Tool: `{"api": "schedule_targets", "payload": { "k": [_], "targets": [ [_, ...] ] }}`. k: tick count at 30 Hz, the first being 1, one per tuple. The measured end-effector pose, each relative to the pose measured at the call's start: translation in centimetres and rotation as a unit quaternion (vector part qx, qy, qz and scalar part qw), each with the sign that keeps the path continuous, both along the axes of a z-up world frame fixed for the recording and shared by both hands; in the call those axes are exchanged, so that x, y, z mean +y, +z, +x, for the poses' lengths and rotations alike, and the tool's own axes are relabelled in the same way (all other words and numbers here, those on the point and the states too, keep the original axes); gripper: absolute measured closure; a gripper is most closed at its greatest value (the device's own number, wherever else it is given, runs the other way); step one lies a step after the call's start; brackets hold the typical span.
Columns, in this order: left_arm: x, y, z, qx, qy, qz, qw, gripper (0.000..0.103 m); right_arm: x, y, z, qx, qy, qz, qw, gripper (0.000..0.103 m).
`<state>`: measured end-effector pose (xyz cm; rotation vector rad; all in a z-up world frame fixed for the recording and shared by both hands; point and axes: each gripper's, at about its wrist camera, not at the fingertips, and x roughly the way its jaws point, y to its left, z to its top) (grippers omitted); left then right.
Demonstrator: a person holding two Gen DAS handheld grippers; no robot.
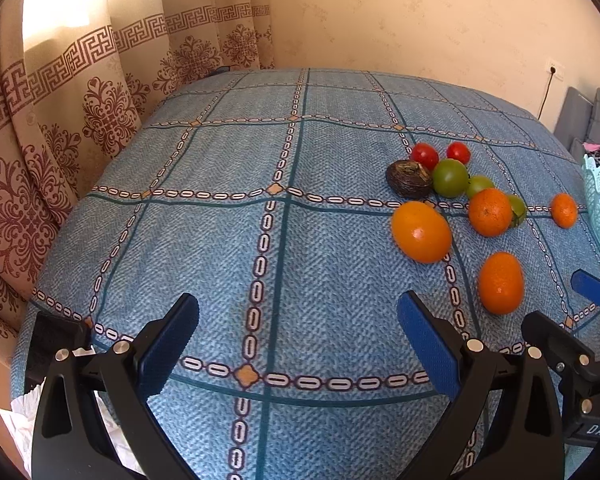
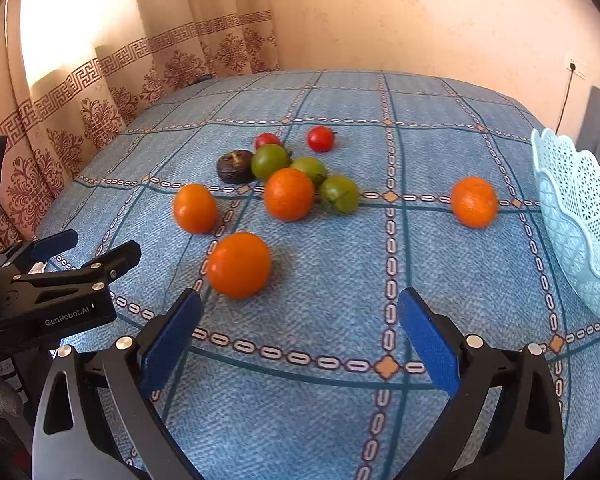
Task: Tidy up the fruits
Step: 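Grasp the large orange nearest the right gripper with the right gripper, then carry the orange with the right gripper over the blue basket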
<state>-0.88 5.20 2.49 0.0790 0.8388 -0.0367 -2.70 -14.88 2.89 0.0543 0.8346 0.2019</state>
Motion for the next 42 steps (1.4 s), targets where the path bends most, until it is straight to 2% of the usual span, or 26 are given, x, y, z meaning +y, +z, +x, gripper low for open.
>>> {"api": "schedule_targets", "payload": {
  "k": [4, 6, 10, 18, 20, 27, 35, 42],
  "targets": [
    [1.2, 0.4, 0.2, -0.003, 0.017, -0.005, 0.9998, 0.005, 1.8, -0.2, 0.9, 0.002, 0.019, -0.007, 1.000, 0.015],
    [1.7, 0.5, 0.4, -0.004, 0.023, -0.006, 0.9997, 0.005, 2.6, -0.5, 1.5, 0.009, 0.028, -0.008, 1.000, 0.024],
    [2.2, 0.5, 0.6, -0.003, 0.027, -0.008, 0.9996, 0.005, 3.5, -1.1, 2.4, 0.018, 0.032, -0.011, 0.999, 0.033],
    [1.9, 0.5, 1.0, 0.000, 0.024, -0.011, 0.9996, 0.005, 3.2, -1.4, 2.6, 0.022, 0.024, -0.016, 0.999, 0.060],
    [1.5, 0.6, 1.2, 0.000, 0.020, -0.011, 0.9997, 0.005, 2.9, -1.3, 2.4, 0.022, 0.024, -0.006, 0.999, 0.062],
    [-1.0, 1.1, 1.3, -0.007, -0.010, -0.007, 0.9999, 0.005, 0.7, -0.8, 1.2, 0.020, 0.000, 0.014, 1.000, 0.062],
    [-4.1, 0.6, 2.5, 0.009, -0.046, -0.022, 0.9986, 0.005, -2.3, -0.5, 0.2, 0.016, -0.033, 0.020, 0.999, 0.062],
    [-6.1, -0.7, 4.2, 0.036, -0.068, -0.030, 0.9966, 0.018, -3.6, -0.5, -0.5, 0.014, -0.041, 0.021, 0.999, 0.062]
  ]
}}
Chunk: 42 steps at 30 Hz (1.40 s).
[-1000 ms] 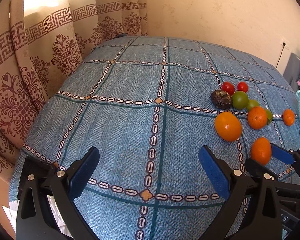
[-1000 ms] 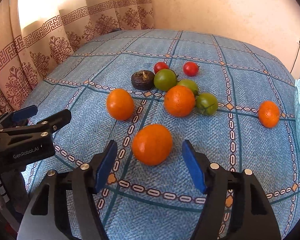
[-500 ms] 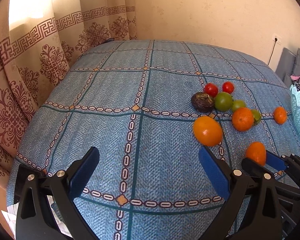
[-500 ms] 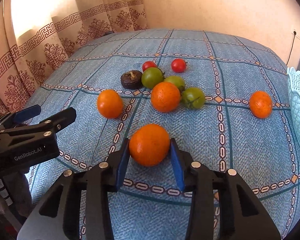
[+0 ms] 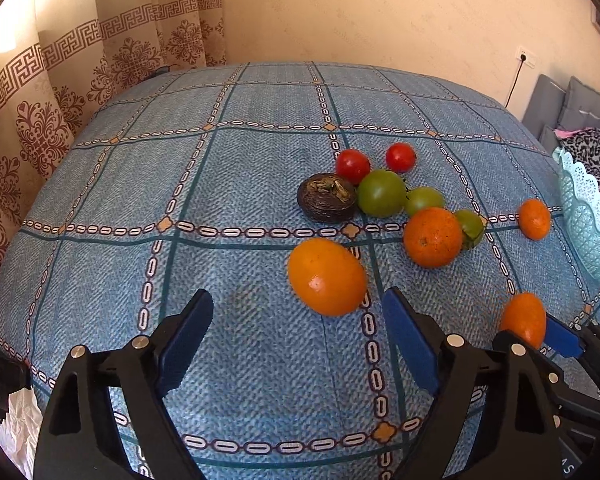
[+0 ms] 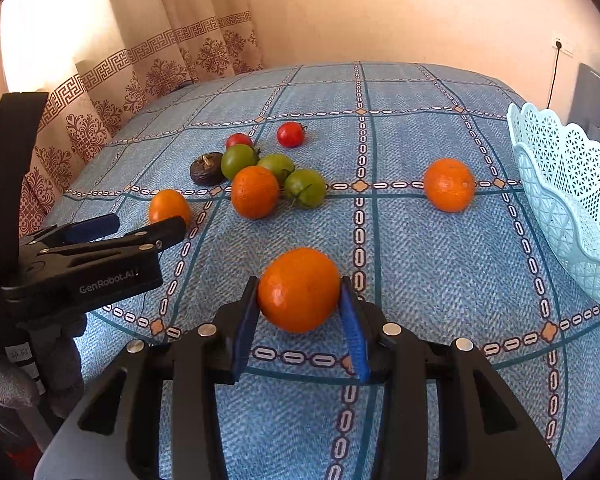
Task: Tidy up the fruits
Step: 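Carry the orange with the right gripper over the blue basket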
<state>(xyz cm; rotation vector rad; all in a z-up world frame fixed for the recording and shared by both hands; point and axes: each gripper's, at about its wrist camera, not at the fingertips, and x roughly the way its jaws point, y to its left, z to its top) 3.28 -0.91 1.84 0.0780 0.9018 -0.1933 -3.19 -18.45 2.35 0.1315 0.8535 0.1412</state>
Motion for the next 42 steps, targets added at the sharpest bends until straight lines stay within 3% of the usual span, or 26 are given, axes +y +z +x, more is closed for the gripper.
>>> {"api": "schedule_targets", "payload": {
  "k": [4, 8, 12, 20, 27, 42],
  "targets": [
    [-0.1, -0.6, 0.9, 0.012, 0.004, -0.019, 0.9997, 0.024, -0.1, 0.1, -0.2, -0.002, 0.000, 0.000, 1.000, 0.062],
    [0.3, -0.4, 1.7, 0.011, 0.006, -0.021, 0.9997, 0.040, -0.1, 0.1, -0.2, -0.003, 0.000, 0.002, 1.000, 0.062],
    [0.6, 0.0, 1.6, 0.017, -0.009, -0.048, 0.9987, 0.062, -0.2, 0.2, -0.4, -0.005, -0.001, 0.003, 1.000, 0.062],
    [0.3, 0.8, 0.0, 0.009, -0.014, -0.046, 0.9988, 0.063, -1.0, 1.3, -1.1, -0.018, -0.009, 0.010, 1.000, 0.062],
    [-1.3, 3.6, -1.7, -0.020, -0.035, -0.045, 0.9982, 0.063, -3.2, 3.7, -2.0, -0.053, -0.036, 0.018, 0.998, 0.062],
    [-10.0, 8.5, -3.0, -0.063, -0.127, -0.047, 0.9887, 0.063, -13.4, 7.4, -4.7, -0.106, -0.161, 0.014, 0.981, 0.062]
  ]
}}
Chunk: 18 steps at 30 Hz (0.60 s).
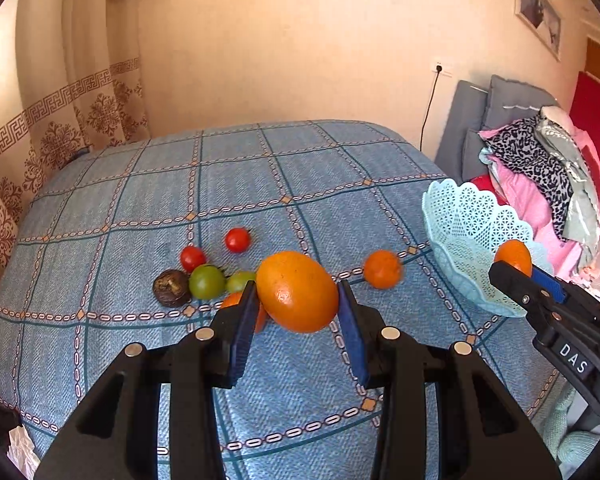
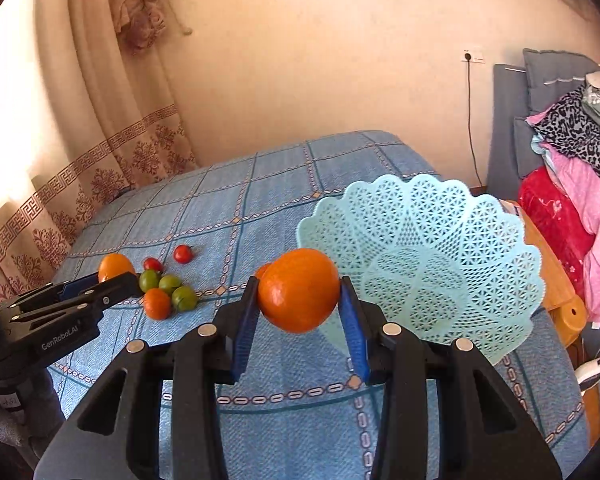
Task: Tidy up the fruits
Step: 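Carry the orange with the right gripper over the blue basket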
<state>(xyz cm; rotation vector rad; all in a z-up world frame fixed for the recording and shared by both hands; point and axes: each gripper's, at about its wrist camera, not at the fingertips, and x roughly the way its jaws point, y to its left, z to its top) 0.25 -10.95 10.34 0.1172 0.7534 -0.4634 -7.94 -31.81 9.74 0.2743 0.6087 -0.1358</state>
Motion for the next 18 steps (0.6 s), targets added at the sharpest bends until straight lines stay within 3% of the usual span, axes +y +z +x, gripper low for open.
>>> {"api": "schedule_targets", "payload": {
  "k": [7, 18],
  "targets": [
    [-4.9, 0.7, -0.2, 0.000, -0.049, -0.009, 0.9987, 0.063, -4.2, -0.3, -0.6, 0.008, -0.052, -0.007, 0.999, 0.062],
    [-11.2, 1.0, -0.8, -0.009, -0.105, -0.011, 0.9943, 0.063, -7.6, -2.0, -1.1, 0.025, -0.086, -0.006, 0.996, 0.062]
  ]
}}
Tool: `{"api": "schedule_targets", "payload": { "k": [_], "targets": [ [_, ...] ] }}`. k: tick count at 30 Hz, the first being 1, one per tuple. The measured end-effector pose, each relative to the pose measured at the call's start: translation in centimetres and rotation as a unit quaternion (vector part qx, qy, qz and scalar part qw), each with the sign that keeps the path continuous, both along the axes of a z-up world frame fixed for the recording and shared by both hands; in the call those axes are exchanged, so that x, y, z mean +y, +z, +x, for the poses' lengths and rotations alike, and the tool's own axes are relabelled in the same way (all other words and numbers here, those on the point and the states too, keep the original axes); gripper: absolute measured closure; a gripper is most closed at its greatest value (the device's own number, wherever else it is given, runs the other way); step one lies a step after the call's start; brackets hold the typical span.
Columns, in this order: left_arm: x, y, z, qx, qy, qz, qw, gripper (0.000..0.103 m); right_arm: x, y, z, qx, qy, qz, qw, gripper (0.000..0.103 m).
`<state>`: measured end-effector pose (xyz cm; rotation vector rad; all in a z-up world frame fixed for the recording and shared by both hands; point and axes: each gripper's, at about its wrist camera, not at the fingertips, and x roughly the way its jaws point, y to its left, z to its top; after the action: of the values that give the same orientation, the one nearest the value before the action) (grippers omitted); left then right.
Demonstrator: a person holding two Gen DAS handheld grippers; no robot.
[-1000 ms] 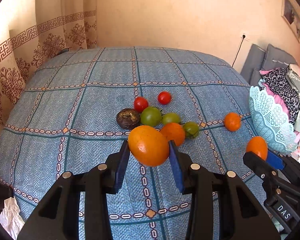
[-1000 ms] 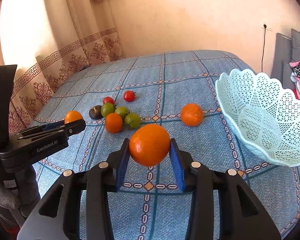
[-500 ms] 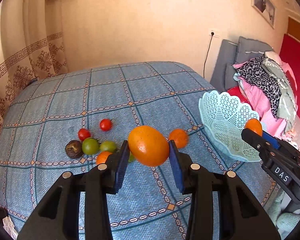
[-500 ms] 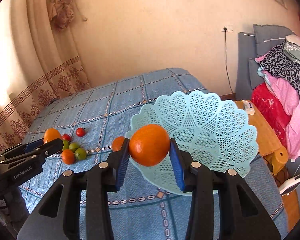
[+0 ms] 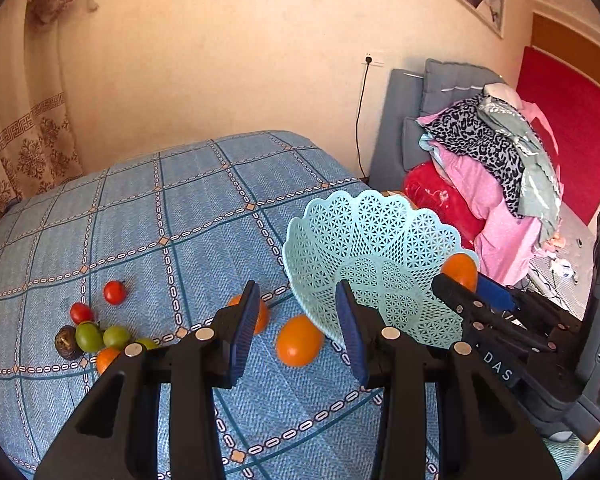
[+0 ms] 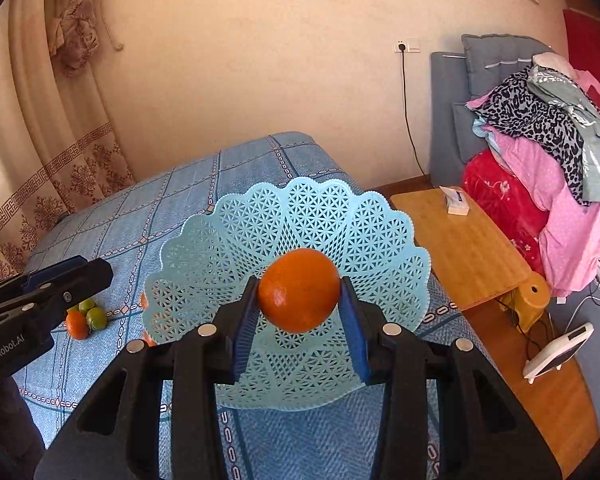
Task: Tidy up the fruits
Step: 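Carry the orange with the right gripper over the blue basket, then open the right gripper to drop the orange into the basket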
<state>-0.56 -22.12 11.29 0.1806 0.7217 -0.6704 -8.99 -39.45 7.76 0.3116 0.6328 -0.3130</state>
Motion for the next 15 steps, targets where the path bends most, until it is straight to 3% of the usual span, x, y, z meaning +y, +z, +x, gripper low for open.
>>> {"api": "schedule_targets", "payload": {
  "k": [8, 10, 11, 15],
  "targets": [
    [-0.3, -0.3, 0.5, 0.007, 0.001, 0.005, 1.0000, 0.062, -0.7, -0.4, 0.0, 0.002, -0.006, 0.011, 1.000, 0.062],
    [0.5, -0.5, 0.8, 0.013, 0.010, 0.006, 0.9998, 0.058, -0.7, -0.4, -0.1, -0.004, -0.008, 0.013, 1.000, 0.047],
    [0.9, -0.7, 1.0, 0.016, 0.015, 0.006, 0.9997, 0.050, -0.6, -0.3, -0.2, -0.009, -0.010, 0.010, 1.000, 0.039],
    [2.1, -1.4, 1.1, 0.024, 0.026, 0.012, 0.9993, 0.043, 0.0, 0.1, -0.3, -0.016, -0.007, 0.005, 1.000, 0.038]
  ]
}}
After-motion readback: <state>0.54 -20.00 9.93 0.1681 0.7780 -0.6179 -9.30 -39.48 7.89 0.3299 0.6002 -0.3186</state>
